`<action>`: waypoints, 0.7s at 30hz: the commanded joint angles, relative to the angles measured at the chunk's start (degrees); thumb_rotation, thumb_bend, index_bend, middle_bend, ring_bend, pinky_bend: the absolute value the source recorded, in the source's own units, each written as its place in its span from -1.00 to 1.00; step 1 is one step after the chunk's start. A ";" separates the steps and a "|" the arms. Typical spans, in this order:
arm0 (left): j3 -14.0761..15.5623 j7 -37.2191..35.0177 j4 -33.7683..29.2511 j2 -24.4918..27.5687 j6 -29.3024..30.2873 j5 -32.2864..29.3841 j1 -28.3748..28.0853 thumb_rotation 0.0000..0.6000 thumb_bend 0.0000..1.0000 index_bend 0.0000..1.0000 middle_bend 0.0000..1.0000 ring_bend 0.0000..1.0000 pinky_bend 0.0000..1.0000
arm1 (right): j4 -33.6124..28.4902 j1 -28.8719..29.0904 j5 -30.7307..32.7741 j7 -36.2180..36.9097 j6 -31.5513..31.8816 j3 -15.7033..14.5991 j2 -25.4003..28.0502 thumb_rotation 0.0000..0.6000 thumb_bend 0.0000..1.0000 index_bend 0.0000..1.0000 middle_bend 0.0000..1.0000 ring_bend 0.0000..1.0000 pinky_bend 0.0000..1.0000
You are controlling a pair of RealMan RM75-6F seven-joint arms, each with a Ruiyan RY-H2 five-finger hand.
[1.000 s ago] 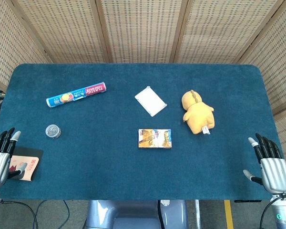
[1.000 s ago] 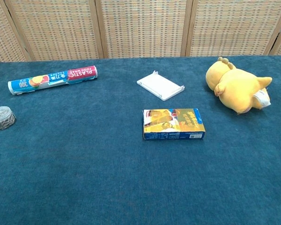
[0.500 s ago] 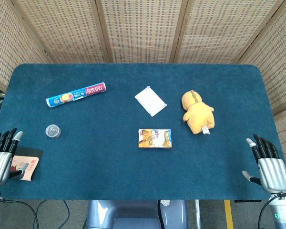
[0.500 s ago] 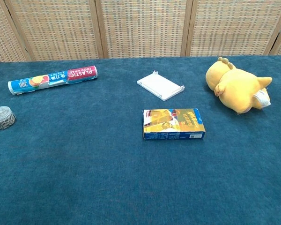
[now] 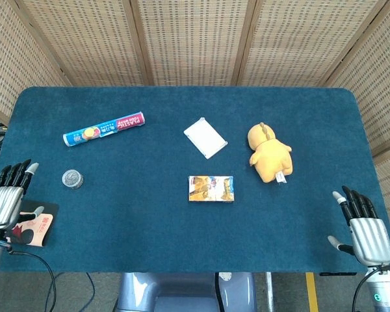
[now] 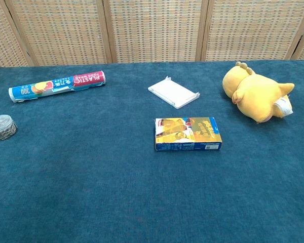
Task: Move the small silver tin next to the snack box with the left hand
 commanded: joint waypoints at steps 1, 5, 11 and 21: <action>-1.58 -2.50 3.13 1.34 -9.91 -4.60 -5.16 1.00 -0.56 -0.99 -1.00 -1.00 -1.00 | -0.06 0.17 0.40 0.01 -0.51 0.03 0.06 1.00 -1.00 -0.82 -1.00 -1.00 -0.85; -2.24 -3.03 6.66 0.27 -16.23 -7.76 -8.41 1.00 -0.56 -0.94 -1.00 -1.00 -1.00 | -0.09 0.44 0.74 -0.32 -1.18 0.05 -0.06 1.00 -1.00 -0.82 -1.00 -1.00 -0.85; -2.54 -2.60 11.95 -2.45 -24.04 -11.92 -12.80 1.00 -0.54 -0.72 -1.00 -1.00 -1.00 | -0.13 0.82 1.36 -0.81 -2.18 0.09 -0.25 1.00 -1.00 -0.82 -1.00 -1.00 -0.85; -2.31 1.14 18.13 -6.70 -30.65 -17.84 -18.10 1.00 -0.51 -0.61 -1.00 -1.00 -1.00 | -0.05 1.36 2.61 -1.19 -3.56 0.28 -0.49 1.00 -1.00 -0.81 -1.00 -1.00 -0.85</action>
